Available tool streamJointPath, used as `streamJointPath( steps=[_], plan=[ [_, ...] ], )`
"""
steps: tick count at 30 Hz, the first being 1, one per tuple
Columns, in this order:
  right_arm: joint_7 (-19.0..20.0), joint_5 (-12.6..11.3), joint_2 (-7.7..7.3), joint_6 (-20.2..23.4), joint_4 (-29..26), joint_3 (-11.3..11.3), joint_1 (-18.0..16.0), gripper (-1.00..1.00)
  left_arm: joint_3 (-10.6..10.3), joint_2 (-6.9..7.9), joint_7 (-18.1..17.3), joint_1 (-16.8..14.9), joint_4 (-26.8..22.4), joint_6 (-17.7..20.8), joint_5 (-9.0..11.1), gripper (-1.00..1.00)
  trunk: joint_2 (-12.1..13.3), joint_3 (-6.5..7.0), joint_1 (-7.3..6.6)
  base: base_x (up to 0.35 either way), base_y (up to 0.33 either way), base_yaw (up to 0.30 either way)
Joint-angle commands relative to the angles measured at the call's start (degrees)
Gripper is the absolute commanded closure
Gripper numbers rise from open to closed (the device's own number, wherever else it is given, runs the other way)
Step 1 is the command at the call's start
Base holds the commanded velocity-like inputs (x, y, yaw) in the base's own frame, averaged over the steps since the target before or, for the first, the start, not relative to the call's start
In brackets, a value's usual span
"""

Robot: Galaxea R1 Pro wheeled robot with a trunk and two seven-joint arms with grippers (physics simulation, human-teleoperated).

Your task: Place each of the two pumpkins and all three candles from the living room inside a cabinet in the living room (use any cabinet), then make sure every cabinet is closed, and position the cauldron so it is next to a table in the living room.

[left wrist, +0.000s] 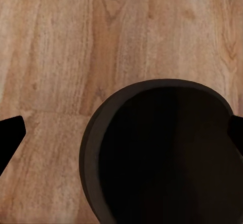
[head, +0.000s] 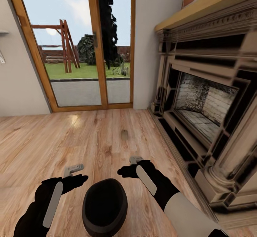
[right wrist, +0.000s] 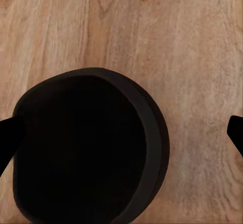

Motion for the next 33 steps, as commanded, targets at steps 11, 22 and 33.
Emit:
streamJointPath(
  steps=[11,22,33],
  plan=[
    [-0.6,-2.9,0.0,0.0,-0.3,0.5,0.0,-1.0,0.0,-0.08,0.6,0.0,0.0,0.3,0.6,-1.0,-0.2,-2.5,0.27,0.0,0.0,0.0],
    [-0.6,-3.1,0.0,-0.6,-3.2,3.2,-0.1,-1.0,0.0,-0.03,0.5,0.0,0.3,0.3,1.0,-1.0,-0.3,-4.94,0.55,0.0,0.0,0.0],
    [-0.4,-3.1,0.0,-0.9,-3.5,3.3,-0.1,-1.0,0.0,0.0,-0.1,0.0,0.4,0.3,1.2,-1.0,-0.5,-7.38,0.83,0.0,0.0,0.0]
  ],
)
